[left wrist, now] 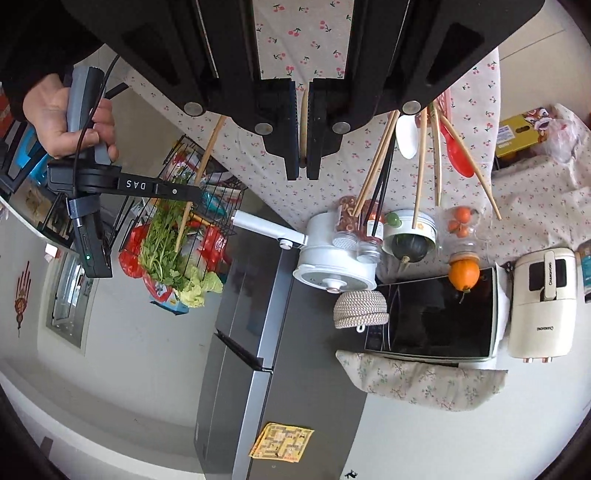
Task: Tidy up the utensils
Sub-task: 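Lift and carry both wooden chopsticks toward the pink basket with both tools, then lower the chopsticks into the basket and open both tools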
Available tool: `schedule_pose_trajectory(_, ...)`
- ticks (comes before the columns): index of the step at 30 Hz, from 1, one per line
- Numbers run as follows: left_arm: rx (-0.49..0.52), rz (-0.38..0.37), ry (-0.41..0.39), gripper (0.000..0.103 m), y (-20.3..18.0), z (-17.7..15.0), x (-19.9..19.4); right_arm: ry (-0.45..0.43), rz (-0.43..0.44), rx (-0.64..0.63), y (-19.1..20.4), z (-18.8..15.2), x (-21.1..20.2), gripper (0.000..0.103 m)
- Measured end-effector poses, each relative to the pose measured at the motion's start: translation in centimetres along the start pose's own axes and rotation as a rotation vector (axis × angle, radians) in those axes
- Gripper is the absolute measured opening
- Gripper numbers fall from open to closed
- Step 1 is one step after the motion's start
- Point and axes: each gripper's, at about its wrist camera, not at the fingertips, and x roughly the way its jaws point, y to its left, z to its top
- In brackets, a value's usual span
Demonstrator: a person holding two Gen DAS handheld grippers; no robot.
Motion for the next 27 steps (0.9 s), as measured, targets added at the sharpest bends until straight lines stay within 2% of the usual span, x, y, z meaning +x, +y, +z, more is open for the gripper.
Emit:
schedule_pose_trajectory(5, -0.025, -0.003, -0.006, 0.003, 0.4, 1.1, -1.3, -0.021, 0.027, -0.031, 1.5, 0.4, -0.5, 0.006)
schedule_pose_trajectory(11, -0.046, -0.002, -0.050, 0.003, 1.2, 4.6, -5.8, -0.061, 0.091, -0.045, 3.1, 1.4, -2.1, 0.006)
schedule_pose_trajectory(17, 0.017, 0.042, -0.087, 0.003, 2.0, 8.7, -11.5, -0.123, 0.164, -0.055, 5.6, 2.9, -3.6, 0.006)
schedule_pose_trajectory(22, 0.037, 0.100, -0.053, 0.003, 3.9, 11.0, -13.4, -0.144, 0.232, -0.060, 7.9, 3.5, -3.5, 0.006)
schedule_pose_trajectory(27, 0.024, 0.121, 0.032, 0.003, 5.7, 10.4, -11.7, -0.142, 0.286, -0.084, 10.6, 3.7, -2.3, 0.006)
